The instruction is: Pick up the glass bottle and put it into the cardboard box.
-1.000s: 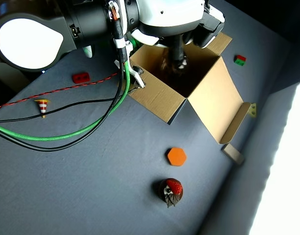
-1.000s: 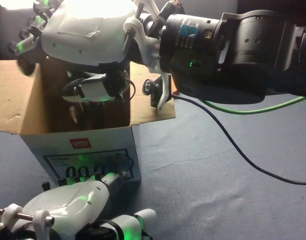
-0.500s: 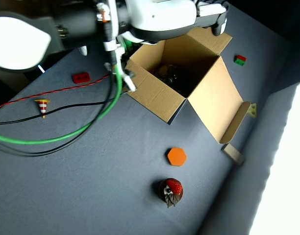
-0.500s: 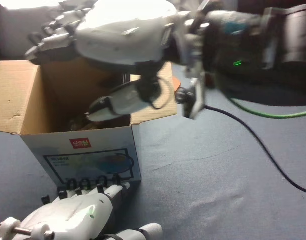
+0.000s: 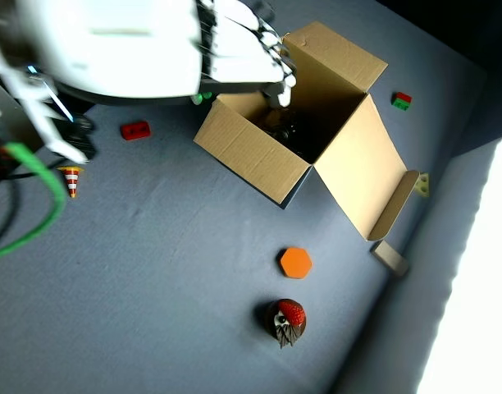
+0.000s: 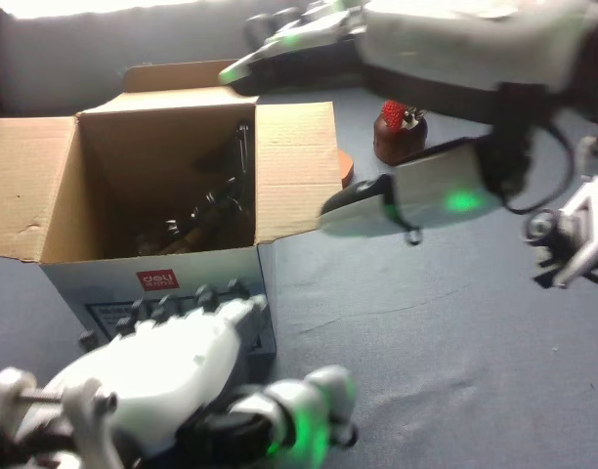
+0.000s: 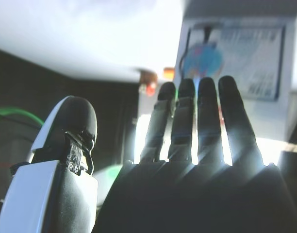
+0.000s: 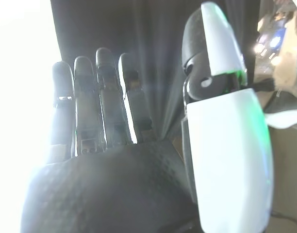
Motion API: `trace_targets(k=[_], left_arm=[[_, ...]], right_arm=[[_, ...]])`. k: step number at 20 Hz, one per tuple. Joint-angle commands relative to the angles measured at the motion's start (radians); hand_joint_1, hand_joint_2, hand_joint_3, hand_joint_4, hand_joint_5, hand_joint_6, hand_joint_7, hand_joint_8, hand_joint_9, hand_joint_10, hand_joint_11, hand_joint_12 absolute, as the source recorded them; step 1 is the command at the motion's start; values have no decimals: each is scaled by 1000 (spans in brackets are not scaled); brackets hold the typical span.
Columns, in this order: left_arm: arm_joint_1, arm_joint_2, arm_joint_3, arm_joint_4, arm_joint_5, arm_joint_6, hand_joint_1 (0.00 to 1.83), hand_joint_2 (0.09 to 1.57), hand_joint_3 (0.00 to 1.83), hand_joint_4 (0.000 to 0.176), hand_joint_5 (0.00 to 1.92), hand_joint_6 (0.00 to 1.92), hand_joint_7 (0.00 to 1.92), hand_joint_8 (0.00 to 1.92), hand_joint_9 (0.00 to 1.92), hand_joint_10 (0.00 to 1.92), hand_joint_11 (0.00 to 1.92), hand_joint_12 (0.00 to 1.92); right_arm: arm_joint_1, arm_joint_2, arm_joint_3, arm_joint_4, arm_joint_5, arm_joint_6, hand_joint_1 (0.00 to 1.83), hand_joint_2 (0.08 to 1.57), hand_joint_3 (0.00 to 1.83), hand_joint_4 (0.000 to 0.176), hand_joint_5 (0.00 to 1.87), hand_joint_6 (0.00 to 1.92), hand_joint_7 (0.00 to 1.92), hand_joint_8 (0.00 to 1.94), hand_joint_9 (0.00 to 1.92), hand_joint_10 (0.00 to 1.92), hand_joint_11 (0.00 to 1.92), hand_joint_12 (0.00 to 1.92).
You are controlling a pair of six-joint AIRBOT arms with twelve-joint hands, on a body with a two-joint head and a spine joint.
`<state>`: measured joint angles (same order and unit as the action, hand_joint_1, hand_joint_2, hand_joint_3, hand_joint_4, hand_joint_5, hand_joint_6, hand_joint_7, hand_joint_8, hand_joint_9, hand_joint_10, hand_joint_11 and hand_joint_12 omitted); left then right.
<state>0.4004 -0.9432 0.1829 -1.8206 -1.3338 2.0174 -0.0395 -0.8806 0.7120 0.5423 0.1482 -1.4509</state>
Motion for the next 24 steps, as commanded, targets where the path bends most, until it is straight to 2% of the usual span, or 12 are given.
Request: trace_targets(k=[1,2,4,5,6,7,8,9,10,13,17,24], left_arm=[[-40,-12,6,49,-47,97,110,1267,0,0,131,6,133,6,91,2,0,230],[-81,-22,12,20,-65,118,108,1269,0,0,237,27,220,13,147,14,0,307],[-147,-30,24,-16,-83,158,108,1270,0,0,355,32,353,14,210,14,0,344],[-190,-27,30,-49,-90,198,122,1282,1,0,567,111,660,117,472,89,0,833],[-210,-24,31,-70,-98,220,130,1290,1,0,596,336,677,398,581,245,39,1089],[-238,-20,31,-93,-109,247,128,1299,1,0,523,821,599,840,547,727,126,1258],[-257,-17,31,-107,-115,264,118,1305,2,0,474,1139,541,1135,486,1102,184,1388],[-282,-12,30,-116,-119,277,152,1315,3,0,534,1353,558,1433,463,1535,305,1660],[-293,-10,31,-122,-121,282,205,1328,4,0,631,1415,678,1511,569,1689,417,1869],[-378,-10,52,-149,-128,351,393,1377,8,0,894,1580,965,1700,917,1909,786,1921],[-460,-11,106,-156,-106,443,567,1423,11,0,1068,1917,1179,1917,1209,1921,1144,1921],[-493,-6,155,-140,-25,483,698,1435,4,0,1082,1921,1193,1921,1219,1921,1170,1921]], right_arm=[[-6,17,-24,148,242,-162,826,1004,0,0,362,103,460,9,256,214,0,986],[-31,33,-56,322,316,-338,549,1072,17,0,463,128,602,54,367,265,0,1154],[-68,57,-125,522,429,-609,487,1146,13,0,639,293,778,150,430,704,0,1389],[-85,70,-173,542,517,-670,481,1179,9,0,669,925,803,774,555,1216,203,1674],[-86,76,-187,565,529,-687,490,1192,10,0,697,1101,815,1046,616,1407,346,1782],[-76,85,-199,633,532,-699,526,1203,11,0,755,1203,858,1218,679,1569,486,1893],[-65,95,-202,698,516,-701,546,1211,10,0,797,1256,891,1298,720,1660,592,1915],[-53,105,-201,815,490,-701,568,1220,8,0,853,1345,942,1374,789,1746,738,1921],[-50,107,-201,857,488,-701,579,1230,9,0,892,1393,987,1425,858,1789,842,1921],[-51,107,-208,957,476,-702,571,1301,24,0,996,1486,1112,1545,1020,1906,1060,1921],[-63,110,-224,964,476,-714,726,1406,40,0,1112,1714,1215,1800,1222,1921,1296,1921],[-63,111,-223,963,451,-721,766,1416,33,0,1104,1824,1213,1892,1254,1921,1338,1921]])
